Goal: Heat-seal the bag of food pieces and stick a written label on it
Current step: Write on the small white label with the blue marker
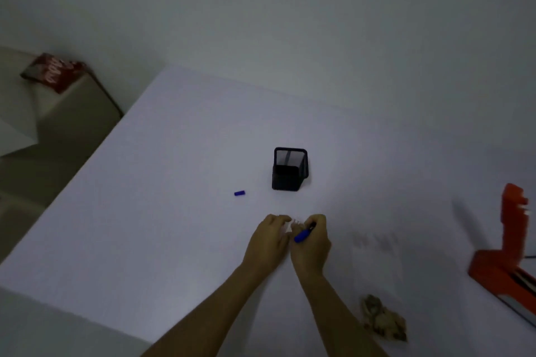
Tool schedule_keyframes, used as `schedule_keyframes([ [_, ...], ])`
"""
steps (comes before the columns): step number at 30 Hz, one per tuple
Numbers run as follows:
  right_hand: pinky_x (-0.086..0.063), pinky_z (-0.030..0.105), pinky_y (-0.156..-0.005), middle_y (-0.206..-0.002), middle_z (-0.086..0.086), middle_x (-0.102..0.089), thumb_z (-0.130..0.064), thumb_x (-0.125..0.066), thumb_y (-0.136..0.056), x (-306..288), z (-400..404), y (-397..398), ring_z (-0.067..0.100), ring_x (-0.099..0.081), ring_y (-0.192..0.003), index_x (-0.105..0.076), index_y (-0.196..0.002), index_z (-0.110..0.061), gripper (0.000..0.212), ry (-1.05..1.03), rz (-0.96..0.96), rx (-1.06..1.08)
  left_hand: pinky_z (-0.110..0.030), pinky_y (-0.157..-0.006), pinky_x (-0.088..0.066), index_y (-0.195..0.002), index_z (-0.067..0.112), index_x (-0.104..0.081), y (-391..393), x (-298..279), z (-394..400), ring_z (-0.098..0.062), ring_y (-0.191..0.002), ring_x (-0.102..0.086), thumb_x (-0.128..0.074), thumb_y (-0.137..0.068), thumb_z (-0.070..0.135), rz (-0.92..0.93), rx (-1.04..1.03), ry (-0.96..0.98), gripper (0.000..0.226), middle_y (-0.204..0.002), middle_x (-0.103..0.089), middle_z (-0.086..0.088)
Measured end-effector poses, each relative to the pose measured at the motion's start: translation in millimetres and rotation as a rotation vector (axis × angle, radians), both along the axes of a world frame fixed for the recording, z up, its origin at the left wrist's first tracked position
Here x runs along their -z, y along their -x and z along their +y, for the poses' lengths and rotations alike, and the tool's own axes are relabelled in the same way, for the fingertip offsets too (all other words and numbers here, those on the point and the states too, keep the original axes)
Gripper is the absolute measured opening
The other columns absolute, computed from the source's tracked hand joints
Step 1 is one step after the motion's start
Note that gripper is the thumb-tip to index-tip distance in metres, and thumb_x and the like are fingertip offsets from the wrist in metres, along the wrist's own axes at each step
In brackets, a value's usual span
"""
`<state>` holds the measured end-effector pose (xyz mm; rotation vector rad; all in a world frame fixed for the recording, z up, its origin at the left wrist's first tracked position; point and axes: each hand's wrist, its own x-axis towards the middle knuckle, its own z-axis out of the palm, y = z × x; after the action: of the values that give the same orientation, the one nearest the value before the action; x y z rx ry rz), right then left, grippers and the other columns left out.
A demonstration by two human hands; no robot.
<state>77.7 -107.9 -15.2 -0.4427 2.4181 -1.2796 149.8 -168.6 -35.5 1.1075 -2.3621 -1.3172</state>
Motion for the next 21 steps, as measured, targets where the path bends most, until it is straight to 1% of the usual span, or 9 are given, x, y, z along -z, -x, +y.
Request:
schedule_keyframes([
  [1, -0.036, 0.016, -0.045, -0.06, -0.004, -0.045, 0.001, -0.06, -0.086, 7.4, 1.2, -1.4, 0.008, -0.042, -0.05, -0.043, -0.078, -0.01, 0.022, 0.017, -0.027, 0.03, -0.025, -0.087, -0.05, -0.121, 0.013, -0.059, -0.5, 6.8, 4.6, -0.012, -0.096, -0.062, -0.051, -0.094, 0.022, 0.025, -0.019, -0.06, 0.029, -0.111, -0.065, -0.005],
  [4, -0.038, 0.013, -0.047, -0.061, -0.004, -0.045, 0.0, -0.059, -0.085, 22.0, 2.5, -3.1, 0.009, -0.041, -0.051, -0.042, -0.078, -0.011, 0.021, 0.067, -0.053, 0.046, -0.009, -0.073, -0.049, -0.112, 0.014, -0.065, 1.9, 17.9, 8.7, -0.002, -0.081, -0.063, -0.054, -0.095, 0.013, 0.114, -0.106, -0.114, 0.02, -0.097, -0.07, -0.001],
  [5, -0.038, 0.014, -0.048, -0.062, -0.004, -0.046, 0.0, -0.059, -0.084, 26.4, 3.3, -2.7, 0.008, -0.041, -0.052, -0.042, -0.078, -0.012, 0.022, 0.068, -0.049, 0.039, -0.01, -0.073, -0.05, -0.11, 0.013, -0.067, 3.1, 23.1, 8.5, -0.004, -0.082, -0.064, -0.055, -0.094, 0.01, 0.125, -0.111, -0.093, 0.02, -0.097, -0.071, -0.001],
  [7, -0.039, 0.016, -0.05, -0.064, -0.004, -0.049, -0.002, -0.058, -0.086, 36.2, 4.4, 0.0, 0.008, -0.045, -0.054, -0.043, -0.08, -0.016, 0.021, 0.035, -0.005, 0.007, -0.025, -0.077, -0.053, -0.102, 0.009, -0.069, 6.4, 33.7, 8.1, -0.014, -0.083, -0.064, -0.057, -0.091, 0.005, 0.075, -0.03, -0.004, 0.016, -0.094, -0.07, -0.006],
  [9, -0.046, 0.027, -0.055, -0.071, 0.0, -0.055, -0.005, -0.056, -0.088, 46.1, 4.4, 4.6, 0.014, -0.053, -0.061, -0.046, -0.085, -0.021, 0.019, 0.007, 0.021, -0.049, -0.035, -0.071, -0.051, -0.094, 0.004, -0.067, 6.9, 45.6, 7.2, -0.015, -0.077, -0.058, -0.059, -0.089, 0.004, -0.024, 0.078, 0.161, 0.01, -0.086, -0.066, -0.01],
  [13, -0.047, 0.032, -0.057, -0.068, -0.001, -0.052, 0.002, -0.052, -0.09, 52.4, 3.6, 15.8, 0.015, -0.051, -0.06, -0.045, -0.081, -0.02, 0.024, -0.023, 0.088, -0.234, -0.031, -0.066, -0.045, -0.09, 0.006, -0.06, 8.4, 47.8, 0.4, -0.007, -0.071, -0.05, -0.051, -0.097, 0.03, -0.071, 0.043, 0.314, 0.027, -0.084, -0.061, -0.007],
  [16, -0.042, 0.024, -0.054, -0.065, -0.004, -0.047, 0.006, -0.052, -0.089, 53.7, 4.8, 20.6, 0.008, -0.043, -0.056, -0.044, -0.077, -0.016, 0.027, -0.037, 0.126, -0.296, -0.037, -0.08, -0.052, -0.105, 0.009, -0.062, 3.7, 52.9, 0.7, -0.019, -0.092, -0.062, -0.06, -0.092, 0.028, -0.091, 0.086, 0.398, 0.023, -0.106, -0.066, -0.011],
  [18, -0.041, 0.021, -0.054, -0.068, 0.0, -0.05, 0.005, -0.054, -0.089, 54.4, 4.5, 20.8, 0.009, -0.044, -0.057, -0.043, -0.078, -0.016, 0.027, -0.057, 0.154, -0.316, -0.042, -0.087, -0.052, -0.118, 0.006, -0.059, -6.4, 64.9, 2.6, -0.029, -0.107, -0.061, -0.072, -0.082, 0.021, -0.083, 0.187, 0.549, 0.042, -0.121, -0.062, -0.017],
  [21, -0.046, 0.028, -0.057, -0.07, 0.002, -0.052, 0.005, -0.055, -0.089, 58.7, 2.6, 20.3, 0.015, -0.049, -0.06, -0.045, -0.08, -0.016, 0.025, -0.047, 0.154, -0.314, -0.038, -0.092, -0.046, -0.123, 0.008, -0.057, -18.5, 72.5, 7.1, -0.025, -0.111, -0.056, -0.071, -0.08, 0.017, -0.051, 0.206, 0.675, 0.046, -0.12, -0.063, -0.011],
])
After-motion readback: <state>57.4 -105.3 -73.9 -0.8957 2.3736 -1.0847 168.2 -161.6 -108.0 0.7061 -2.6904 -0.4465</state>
